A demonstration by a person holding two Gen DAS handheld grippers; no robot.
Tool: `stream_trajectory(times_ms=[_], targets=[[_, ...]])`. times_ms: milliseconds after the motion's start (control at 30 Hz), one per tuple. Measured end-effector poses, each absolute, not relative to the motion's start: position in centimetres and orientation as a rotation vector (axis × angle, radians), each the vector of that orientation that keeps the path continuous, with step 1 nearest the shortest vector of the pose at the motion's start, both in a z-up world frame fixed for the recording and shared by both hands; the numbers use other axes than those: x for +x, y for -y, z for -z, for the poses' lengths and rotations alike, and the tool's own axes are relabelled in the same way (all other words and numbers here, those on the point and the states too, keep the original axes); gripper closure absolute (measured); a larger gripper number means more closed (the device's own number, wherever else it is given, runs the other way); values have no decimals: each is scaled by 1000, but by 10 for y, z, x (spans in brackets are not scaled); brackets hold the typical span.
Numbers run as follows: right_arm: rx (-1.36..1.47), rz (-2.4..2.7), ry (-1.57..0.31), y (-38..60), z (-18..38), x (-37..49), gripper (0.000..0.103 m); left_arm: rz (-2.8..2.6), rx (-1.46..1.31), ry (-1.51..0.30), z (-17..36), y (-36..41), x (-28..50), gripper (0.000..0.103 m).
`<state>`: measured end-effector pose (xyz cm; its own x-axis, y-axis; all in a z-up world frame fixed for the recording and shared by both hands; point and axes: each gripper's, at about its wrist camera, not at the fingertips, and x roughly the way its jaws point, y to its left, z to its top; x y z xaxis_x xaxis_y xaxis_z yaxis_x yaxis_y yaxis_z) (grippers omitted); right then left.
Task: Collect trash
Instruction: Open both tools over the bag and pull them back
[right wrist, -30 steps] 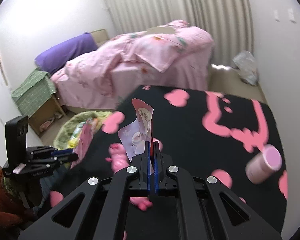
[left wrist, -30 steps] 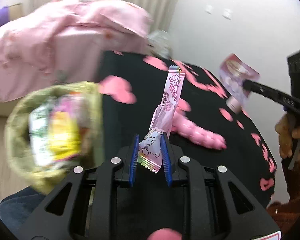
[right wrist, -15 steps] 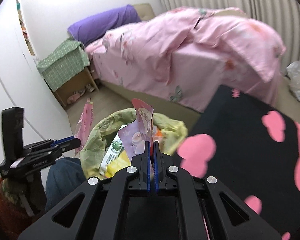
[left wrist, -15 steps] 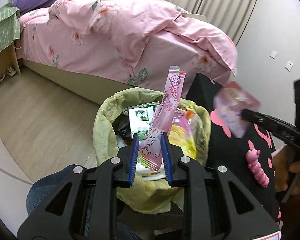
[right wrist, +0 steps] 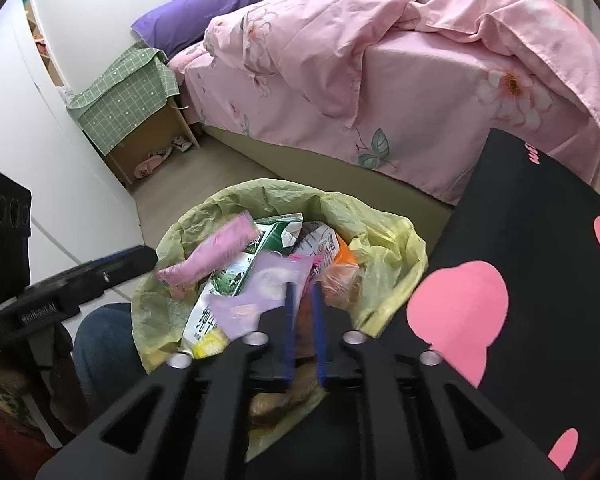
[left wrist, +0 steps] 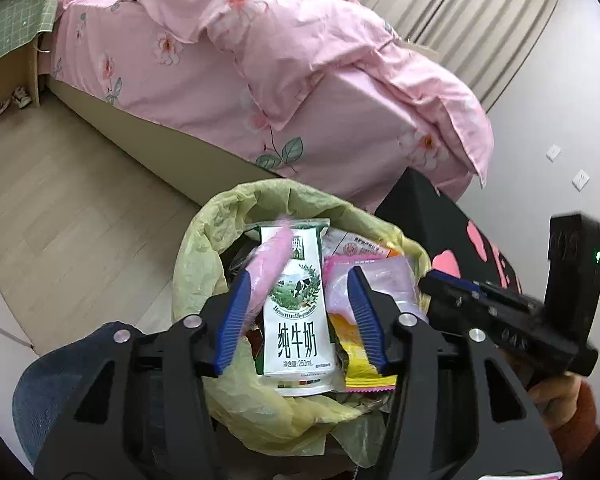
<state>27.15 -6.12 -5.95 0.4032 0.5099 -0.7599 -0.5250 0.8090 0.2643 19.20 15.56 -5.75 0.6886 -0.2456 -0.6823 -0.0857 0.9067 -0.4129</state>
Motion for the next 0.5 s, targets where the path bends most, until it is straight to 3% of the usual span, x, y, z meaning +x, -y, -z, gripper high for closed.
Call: stream_trajectory(times_ms=[33,67,200,500], targets=[[-10,-648,-947,66,58,268,61,85,-440,-808,55,-156,190,52],[11,-643,-935,71,54,264,59,77,-441,-799,51,-157,187,49],[41,-626,-879,91,36,242,59,52,-393,-776,34,-149,170,38],[34,-449,-750,160,-8,133,59,167,-117,-691,-2,-66,96,38]])
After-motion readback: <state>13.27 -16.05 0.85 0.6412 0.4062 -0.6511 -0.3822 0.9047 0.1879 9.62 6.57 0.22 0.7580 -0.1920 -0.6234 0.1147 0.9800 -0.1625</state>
